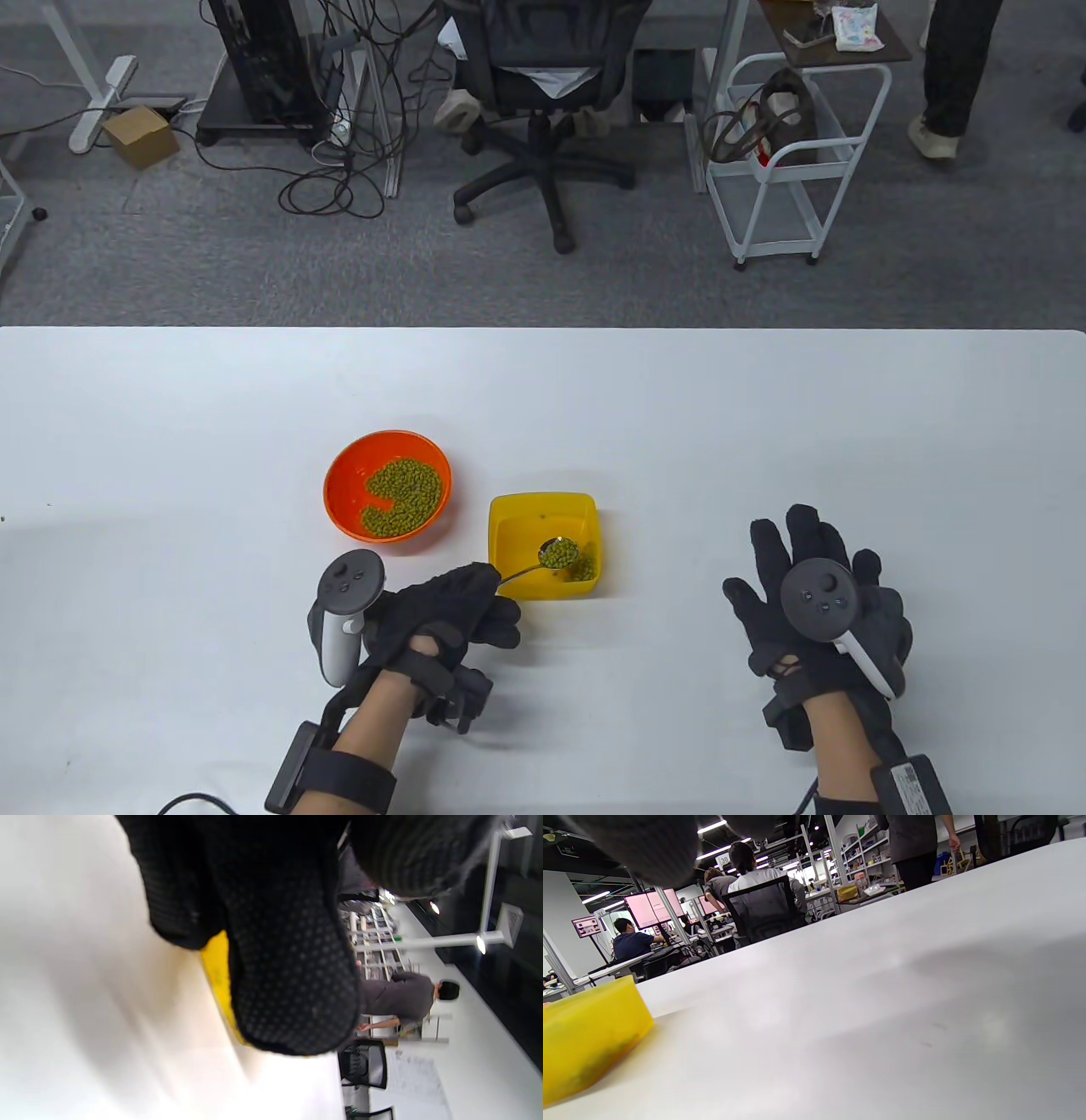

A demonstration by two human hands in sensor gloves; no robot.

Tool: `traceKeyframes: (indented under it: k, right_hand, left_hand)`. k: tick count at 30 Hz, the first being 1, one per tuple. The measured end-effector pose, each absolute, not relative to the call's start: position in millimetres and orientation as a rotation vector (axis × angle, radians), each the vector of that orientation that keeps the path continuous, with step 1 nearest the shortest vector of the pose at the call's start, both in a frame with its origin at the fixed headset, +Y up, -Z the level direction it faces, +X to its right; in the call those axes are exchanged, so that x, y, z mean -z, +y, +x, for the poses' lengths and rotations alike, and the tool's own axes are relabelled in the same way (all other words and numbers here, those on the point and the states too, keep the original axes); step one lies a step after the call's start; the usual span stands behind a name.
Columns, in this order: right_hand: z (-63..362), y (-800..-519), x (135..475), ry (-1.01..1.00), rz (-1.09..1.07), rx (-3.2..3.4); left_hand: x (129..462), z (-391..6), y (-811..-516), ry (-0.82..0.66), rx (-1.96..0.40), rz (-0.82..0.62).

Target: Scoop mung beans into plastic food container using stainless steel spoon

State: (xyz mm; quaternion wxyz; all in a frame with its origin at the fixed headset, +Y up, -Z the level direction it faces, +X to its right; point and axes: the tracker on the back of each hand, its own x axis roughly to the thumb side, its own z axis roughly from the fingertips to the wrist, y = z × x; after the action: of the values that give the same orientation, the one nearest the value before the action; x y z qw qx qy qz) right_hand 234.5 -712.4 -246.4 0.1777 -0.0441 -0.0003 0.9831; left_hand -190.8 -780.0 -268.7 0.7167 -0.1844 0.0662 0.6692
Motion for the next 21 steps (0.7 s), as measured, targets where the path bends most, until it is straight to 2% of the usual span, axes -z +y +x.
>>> traceKeyframes:
  k: [3,7,21]
  right_hand:
    - [234.5,-712.6,246.4,0.0,-0.124,-2.781]
    - [234.6,-712.8,246.3,0.002,-0.125,-2.78]
    - [235.2,-713.6,246.5,0.005,-0.127,-2.775]
  left_hand:
    - [264.1,-190.8,-784.6,0.251,-1.591,-0.457]
    - [260.6,-192.8,-784.1,0.332,-1.59,-0.472]
    - [258.2,-201.0,-788.7,0.41,-1.707,-0.56]
